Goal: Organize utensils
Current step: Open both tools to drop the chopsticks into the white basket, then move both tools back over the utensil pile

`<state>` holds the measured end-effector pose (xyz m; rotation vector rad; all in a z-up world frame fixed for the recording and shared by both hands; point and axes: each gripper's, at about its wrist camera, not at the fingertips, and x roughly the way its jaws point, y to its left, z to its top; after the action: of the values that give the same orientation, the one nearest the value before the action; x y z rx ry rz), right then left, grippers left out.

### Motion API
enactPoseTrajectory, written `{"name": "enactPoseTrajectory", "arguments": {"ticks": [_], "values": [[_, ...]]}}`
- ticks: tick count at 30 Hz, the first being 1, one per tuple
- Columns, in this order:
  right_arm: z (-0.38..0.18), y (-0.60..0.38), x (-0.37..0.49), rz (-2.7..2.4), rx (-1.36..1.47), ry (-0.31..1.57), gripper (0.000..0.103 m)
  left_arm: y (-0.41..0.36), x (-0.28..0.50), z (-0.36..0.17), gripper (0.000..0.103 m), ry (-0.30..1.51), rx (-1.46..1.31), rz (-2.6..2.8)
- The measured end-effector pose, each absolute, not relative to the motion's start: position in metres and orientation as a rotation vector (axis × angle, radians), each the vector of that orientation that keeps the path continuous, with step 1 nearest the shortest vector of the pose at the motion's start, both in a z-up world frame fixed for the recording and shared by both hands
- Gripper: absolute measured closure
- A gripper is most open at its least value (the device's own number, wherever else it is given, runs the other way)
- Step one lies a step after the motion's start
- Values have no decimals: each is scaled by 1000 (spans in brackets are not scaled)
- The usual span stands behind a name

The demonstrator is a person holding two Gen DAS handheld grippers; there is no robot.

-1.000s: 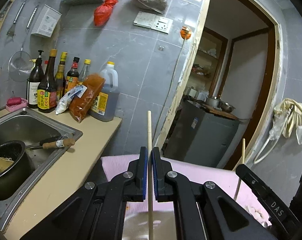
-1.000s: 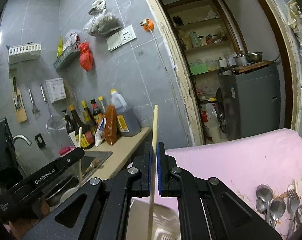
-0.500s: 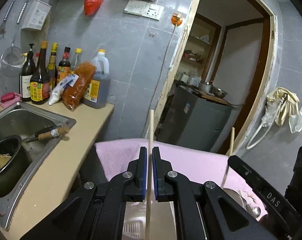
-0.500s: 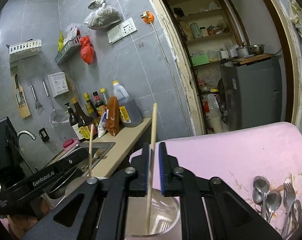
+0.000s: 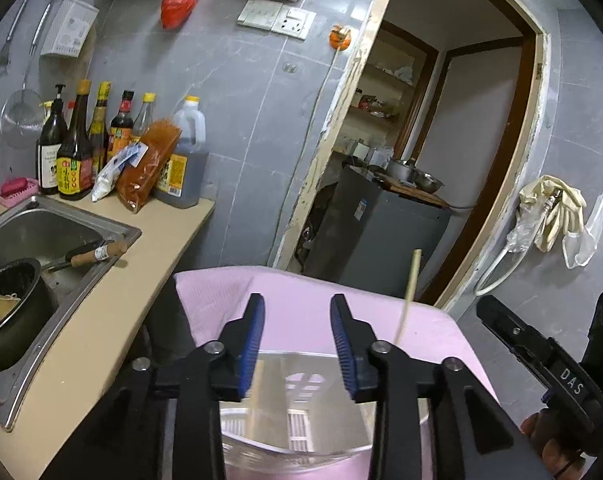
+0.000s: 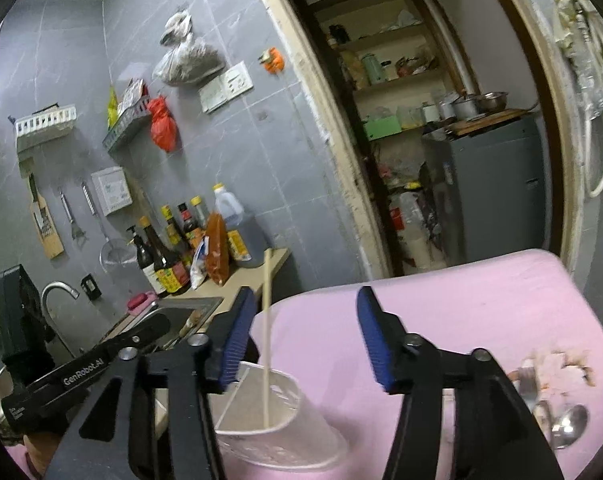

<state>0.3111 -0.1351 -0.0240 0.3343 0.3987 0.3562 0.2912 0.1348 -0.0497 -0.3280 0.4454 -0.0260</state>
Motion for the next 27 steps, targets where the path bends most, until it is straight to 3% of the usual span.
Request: {"name": "enactPoseTrajectory", "arguments": {"ticks": [11,21,27], "values": [[0,-212,271,235,299,327,19,80,259,-27,45,399,-299,-48],[14,-269,238,138,216,267,5,14,242,-17,15,323,-223,-70],[8,-291,232,93,161,280,2,-17,242,-23,7,312,-187,-75]]}}
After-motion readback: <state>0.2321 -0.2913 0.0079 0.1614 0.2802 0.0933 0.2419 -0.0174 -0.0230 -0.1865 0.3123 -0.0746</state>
